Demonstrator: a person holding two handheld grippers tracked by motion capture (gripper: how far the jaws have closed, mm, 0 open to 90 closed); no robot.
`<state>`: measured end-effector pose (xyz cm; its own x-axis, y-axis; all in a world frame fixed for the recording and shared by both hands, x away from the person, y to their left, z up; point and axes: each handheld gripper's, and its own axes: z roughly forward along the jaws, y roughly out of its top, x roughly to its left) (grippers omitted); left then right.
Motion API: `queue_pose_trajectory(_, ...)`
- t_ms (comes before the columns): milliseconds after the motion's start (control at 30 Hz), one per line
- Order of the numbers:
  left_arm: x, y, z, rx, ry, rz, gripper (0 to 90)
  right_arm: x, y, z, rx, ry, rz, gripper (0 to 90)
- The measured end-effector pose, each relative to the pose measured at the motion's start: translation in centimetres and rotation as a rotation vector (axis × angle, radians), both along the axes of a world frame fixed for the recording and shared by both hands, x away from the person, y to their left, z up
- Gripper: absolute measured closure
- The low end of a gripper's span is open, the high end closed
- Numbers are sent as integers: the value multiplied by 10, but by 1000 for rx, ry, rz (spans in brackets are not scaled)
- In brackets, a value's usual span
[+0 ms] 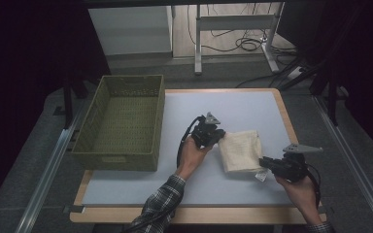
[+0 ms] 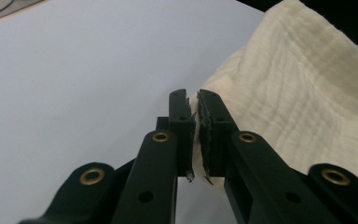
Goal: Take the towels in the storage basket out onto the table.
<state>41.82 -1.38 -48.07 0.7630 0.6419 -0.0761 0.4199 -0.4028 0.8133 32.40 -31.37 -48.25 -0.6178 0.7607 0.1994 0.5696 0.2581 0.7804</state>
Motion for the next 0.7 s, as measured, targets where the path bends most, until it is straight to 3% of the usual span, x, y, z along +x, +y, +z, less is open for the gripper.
queue_pose_trajectory(500,-2,37,31,30,-47,69,845,13,33,19,34,-22,60,813)
queue_pose_trajectory(700,-1,48,41,65,-70,94,845,19,50,25,36,-31,91,813)
